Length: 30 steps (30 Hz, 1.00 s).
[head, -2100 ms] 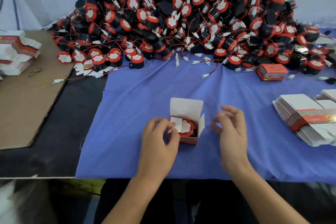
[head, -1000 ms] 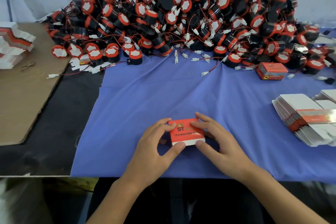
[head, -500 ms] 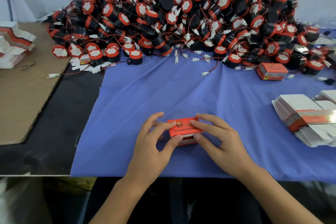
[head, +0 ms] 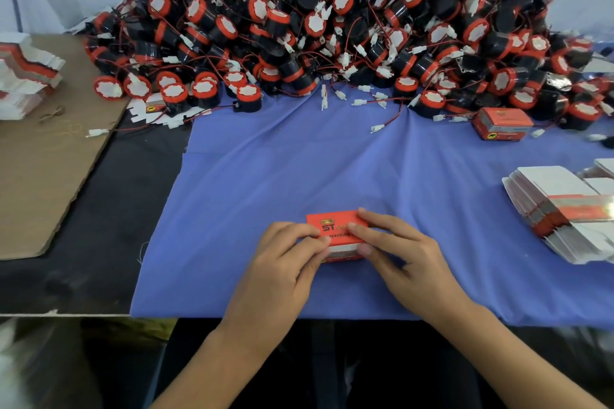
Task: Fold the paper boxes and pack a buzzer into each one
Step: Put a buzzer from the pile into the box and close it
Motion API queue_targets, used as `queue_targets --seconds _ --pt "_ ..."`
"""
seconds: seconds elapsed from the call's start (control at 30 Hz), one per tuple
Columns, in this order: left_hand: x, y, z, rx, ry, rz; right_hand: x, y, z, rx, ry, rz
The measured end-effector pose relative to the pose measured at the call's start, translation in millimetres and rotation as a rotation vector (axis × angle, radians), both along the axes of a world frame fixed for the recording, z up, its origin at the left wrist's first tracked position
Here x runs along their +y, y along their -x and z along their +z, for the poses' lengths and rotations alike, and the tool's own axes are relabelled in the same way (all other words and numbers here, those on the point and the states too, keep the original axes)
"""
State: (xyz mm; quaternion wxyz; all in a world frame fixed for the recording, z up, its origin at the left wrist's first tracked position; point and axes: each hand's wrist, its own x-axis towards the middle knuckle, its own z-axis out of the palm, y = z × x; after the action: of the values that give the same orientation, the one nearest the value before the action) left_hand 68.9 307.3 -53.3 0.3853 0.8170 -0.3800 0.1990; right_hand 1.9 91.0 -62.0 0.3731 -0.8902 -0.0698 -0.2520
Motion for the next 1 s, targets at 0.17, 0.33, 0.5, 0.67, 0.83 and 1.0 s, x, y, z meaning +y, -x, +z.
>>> queue_targets --seconds 0.17,0.33,0.5,0.67,0.83,1.0 --pt "1 3 7 0.045 -0.042 0.001 -6 -6 17 0.074 0.070 0.014" --pt "-2 5 9 0.093 -0.061 0.068 -2 -6 21 0.097 -0.033 -0.068" --pt "-2 -2 20 0.230 -0.075 0.024 1 -6 24 0.171 -0.115 -0.094" --pt "-2 3 23 0.199 -0.100 0.021 0 -2 22 0.110 -0.023 -0.064" --pt "-1 7 20 0.085 -0.189 0.013 -5 4 23 -0.003 0.353 -0.040" --pt "3 17 11 -0.112 -0.338 -0.001 -1 17 16 -0.033 0.562 -0.048"
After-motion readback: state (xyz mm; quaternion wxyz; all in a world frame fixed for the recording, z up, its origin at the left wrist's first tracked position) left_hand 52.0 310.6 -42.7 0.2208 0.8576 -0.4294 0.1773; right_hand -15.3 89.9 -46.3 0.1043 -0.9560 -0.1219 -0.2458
